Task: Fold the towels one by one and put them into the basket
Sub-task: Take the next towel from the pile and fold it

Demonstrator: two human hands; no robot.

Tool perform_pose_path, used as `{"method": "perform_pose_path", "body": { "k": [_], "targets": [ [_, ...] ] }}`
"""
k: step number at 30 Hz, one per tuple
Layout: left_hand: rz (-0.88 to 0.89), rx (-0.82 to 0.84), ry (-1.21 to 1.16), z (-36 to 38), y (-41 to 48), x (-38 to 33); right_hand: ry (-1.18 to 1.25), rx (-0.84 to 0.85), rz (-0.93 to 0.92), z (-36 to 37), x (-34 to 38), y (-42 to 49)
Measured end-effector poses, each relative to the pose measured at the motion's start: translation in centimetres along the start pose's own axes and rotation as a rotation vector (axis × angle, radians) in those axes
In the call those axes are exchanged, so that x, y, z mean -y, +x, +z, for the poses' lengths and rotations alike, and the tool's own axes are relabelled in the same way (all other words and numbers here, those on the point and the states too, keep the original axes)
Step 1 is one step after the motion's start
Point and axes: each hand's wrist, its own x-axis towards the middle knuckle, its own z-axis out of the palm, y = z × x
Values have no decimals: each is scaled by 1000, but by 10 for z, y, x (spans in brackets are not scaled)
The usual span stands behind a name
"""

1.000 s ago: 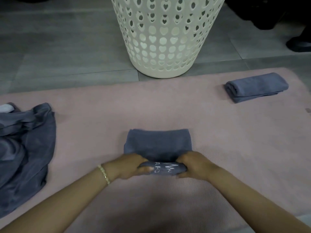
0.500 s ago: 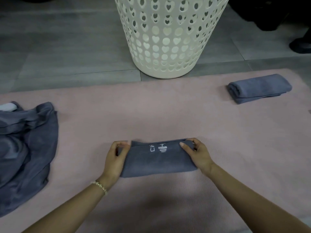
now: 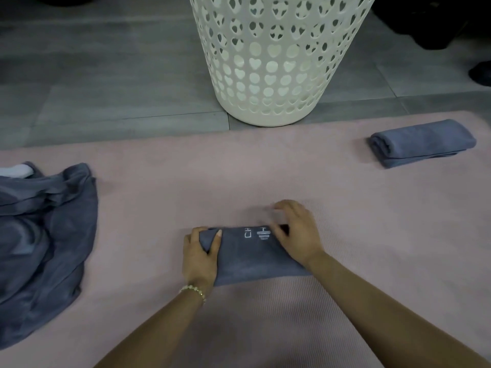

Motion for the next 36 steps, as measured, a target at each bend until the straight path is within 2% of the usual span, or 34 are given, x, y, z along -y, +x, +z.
{"method": "perform_pose_path", "body": {
  "k": [2,3,5,8,12,14,17,19,21,23,26,29,34,36],
  "targets": [
    [7,-5,-12,0,2,5,50,426,-4,5,15,14],
    [8,-9,-15,0,2,7,-19,565,-4,9,20,18],
    [-11,-14,-35,-2,0,6,-94,623,11,16,23,22],
    [-21,-22,-44,-3,-3,3,-19,650,118,13,25,26],
    [-60,-2,-82,-8,-5,-2,-33,873,226,9,32,38],
    [-115,-15,-161,-13,-2,-7,44,912,288,7,32,39],
    [-237,-89,-355,-15,0,-15,232,857,357,-5,30,34],
    [-315,-171,-452,-9,-5,-27,401,720,434,-18,27,27],
    [-300,-204,-537,0,-16,-47,620,523,558,-32,25,20],
    [-205,-71,-574,14,-30,-72,820,342,660,-45,24,15],
    [-108,275,-551,35,-47,-113,1070,151,747,-64,24,11],
    [-81,565,-517,46,-45,-140,1262,103,774,-84,24,8],
    [-149,713,-439,58,-32,-173,1469,69,742,-110,17,1],
    [-227,876,-429,65,-28,-184,1503,67,721,-119,12,-2]
  ]
}}
